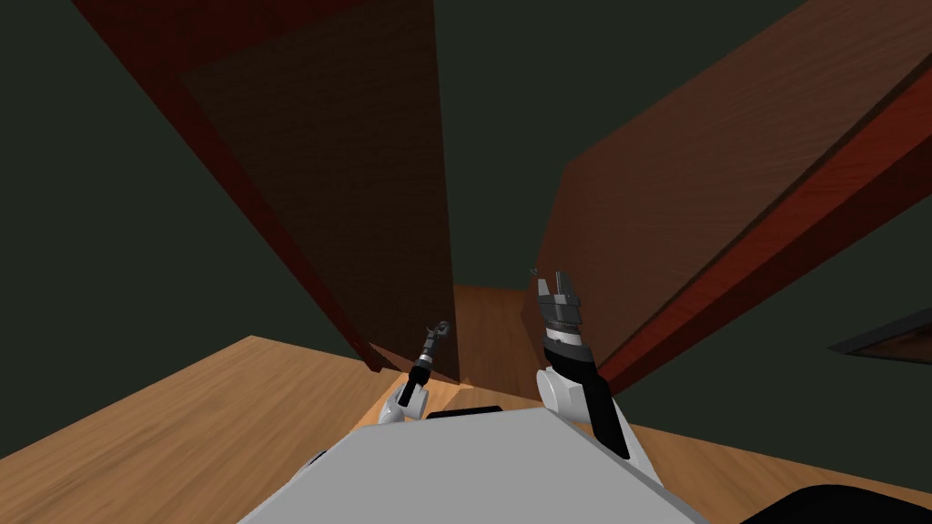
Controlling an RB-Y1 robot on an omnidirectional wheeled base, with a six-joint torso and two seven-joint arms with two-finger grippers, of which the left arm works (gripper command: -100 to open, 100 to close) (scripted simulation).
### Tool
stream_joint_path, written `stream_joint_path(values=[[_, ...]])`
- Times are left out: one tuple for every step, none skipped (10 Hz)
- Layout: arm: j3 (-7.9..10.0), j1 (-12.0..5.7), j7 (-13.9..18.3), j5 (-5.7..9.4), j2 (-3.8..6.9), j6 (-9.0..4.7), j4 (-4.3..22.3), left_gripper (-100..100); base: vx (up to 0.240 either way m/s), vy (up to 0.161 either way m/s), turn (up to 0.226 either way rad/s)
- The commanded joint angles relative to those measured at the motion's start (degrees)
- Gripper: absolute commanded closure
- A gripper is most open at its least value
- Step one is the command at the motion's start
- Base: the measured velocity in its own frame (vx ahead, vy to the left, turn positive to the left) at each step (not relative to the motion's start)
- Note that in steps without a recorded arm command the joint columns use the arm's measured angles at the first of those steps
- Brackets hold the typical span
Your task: Push the door open
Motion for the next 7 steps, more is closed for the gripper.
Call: stream_joint_path(values=[[-0.07,0.23,0.04,-0.01,-0.08,-0.06,0.08,100,0.0,0.0,0.0],[-0.07,0.23,0.04,-0.01,-0.08,-0.06,0.08,100,0.0,0.0,0.0],[0.87,0.04,-0.32,0.48,0.57,0.03,0.06,100,0.123,-0.059,0.023],[1.26,0.05,-0.48,0.69,0.78,0.04,0.08,100,0.184,-0.089,0.062],[1.66,0.06,-0.65,0.9,0.99,0.05,0.11,100,0.174,-0.093,0.046],[2.15,0.08,-0.85,1.17,1.21,0.05,0.14,100,0.163,-0.083,0.023],[2.66,0.09,-1.06,1.44,1.43,0.06,0.17,100,0.172,-0.088,0.024]])
